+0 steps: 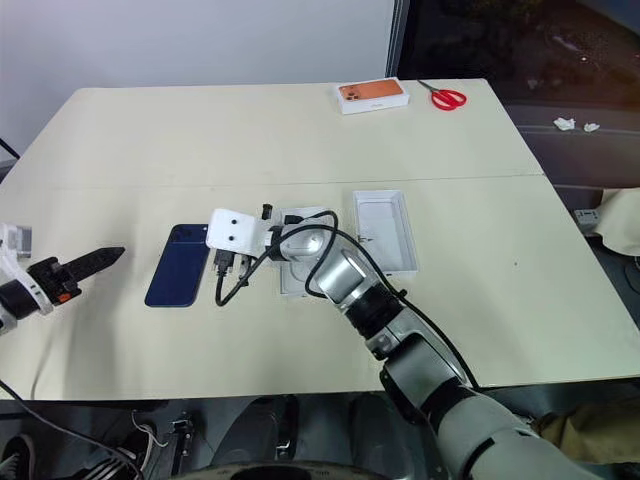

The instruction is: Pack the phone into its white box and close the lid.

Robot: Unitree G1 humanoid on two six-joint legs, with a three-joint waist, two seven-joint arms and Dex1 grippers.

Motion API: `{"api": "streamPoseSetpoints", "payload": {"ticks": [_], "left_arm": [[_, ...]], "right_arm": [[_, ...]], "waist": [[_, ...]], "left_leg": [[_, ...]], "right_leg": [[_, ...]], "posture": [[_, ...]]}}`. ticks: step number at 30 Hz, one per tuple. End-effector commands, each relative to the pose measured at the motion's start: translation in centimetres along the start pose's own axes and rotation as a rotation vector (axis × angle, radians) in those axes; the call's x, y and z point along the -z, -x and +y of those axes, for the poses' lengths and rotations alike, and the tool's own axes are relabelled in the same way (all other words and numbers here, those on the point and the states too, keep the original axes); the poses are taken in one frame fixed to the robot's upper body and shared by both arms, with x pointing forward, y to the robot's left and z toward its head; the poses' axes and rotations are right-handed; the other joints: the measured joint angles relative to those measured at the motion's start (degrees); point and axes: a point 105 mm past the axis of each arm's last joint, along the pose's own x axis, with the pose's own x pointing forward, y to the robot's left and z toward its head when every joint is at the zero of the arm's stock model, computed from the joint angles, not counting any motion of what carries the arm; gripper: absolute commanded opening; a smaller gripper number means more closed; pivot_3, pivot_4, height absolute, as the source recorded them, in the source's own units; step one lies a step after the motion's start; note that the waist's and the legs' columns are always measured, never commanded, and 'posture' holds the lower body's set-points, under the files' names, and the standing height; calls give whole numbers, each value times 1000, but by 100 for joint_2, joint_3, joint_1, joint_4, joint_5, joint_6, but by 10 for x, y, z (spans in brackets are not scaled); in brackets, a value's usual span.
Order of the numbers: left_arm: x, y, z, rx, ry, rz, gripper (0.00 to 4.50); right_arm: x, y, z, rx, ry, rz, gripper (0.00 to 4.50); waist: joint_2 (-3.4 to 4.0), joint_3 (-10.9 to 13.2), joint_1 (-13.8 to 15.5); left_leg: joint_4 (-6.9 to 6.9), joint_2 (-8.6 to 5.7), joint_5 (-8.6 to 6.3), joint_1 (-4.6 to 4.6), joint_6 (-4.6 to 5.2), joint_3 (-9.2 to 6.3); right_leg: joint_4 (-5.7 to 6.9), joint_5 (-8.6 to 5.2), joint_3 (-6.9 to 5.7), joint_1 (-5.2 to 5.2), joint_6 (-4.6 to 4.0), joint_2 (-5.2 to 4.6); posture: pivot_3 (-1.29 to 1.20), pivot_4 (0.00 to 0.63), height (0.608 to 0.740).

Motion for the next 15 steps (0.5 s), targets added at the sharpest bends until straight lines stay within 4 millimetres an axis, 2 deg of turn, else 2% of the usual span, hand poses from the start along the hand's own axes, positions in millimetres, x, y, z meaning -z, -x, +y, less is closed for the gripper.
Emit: {"api": "streamPoseSetpoints", "payload": {"ticks": [1,8,15], "left_arm": [[-1,-1,-4,43,72,66,2874],[17,-12,-7,115,204,204,2874],[47,-24,6,83,232,339,2874]], "right_arm": [[-7,-20,14,-24,33,-2,60],[-1,-39,28,-49,64,37,60],[0,-42,27,-50,89,47,60]], "waist": [[-2,0,0],[-7,-1,-95],[-6,-2,-116]], "left_leg": [[0,0,0,0,0,0],[-1,-1,5,-1,-9,-1],[-6,-1,12,2,-21,-1]], "right_leg": [[0,0,-1,0,0,1],[6,0,0,-3,0,3],[13,0,2,-3,0,5]], "posture": [[0,150,740],[0,150,740],[0,150,740]]}}
